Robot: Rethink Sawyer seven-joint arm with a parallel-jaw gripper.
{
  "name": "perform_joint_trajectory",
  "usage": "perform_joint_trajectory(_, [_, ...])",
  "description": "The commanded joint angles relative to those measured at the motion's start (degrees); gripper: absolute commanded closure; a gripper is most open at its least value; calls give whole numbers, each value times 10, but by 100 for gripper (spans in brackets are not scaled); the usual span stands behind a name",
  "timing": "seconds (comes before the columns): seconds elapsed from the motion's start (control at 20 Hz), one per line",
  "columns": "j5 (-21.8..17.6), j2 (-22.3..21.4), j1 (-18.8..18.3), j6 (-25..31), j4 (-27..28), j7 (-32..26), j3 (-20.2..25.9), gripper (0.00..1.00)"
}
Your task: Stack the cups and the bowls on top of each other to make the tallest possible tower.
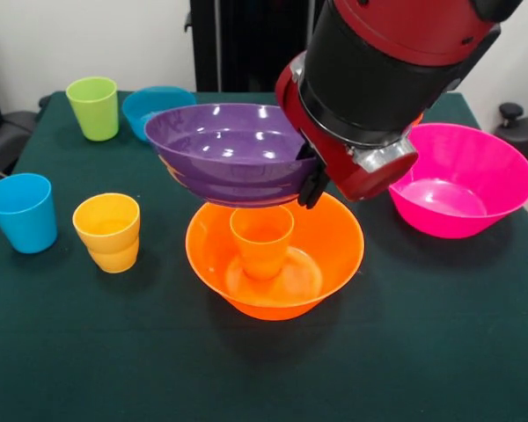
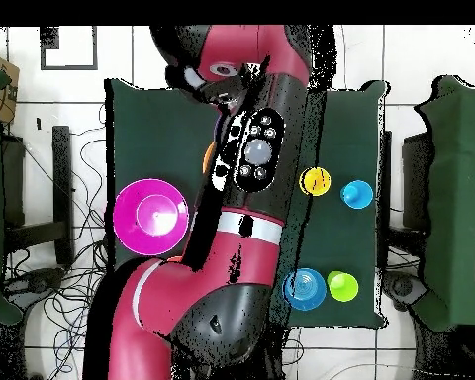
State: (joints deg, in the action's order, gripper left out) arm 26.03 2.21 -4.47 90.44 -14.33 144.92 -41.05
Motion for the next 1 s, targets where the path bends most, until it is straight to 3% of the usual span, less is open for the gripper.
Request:
perform_joint_trajectory(0.05, [9,13,16,-42,-71,81,61,100])
perform_joint_trajectory(1.0, [33,36,11,-54,-47,89,40,100])
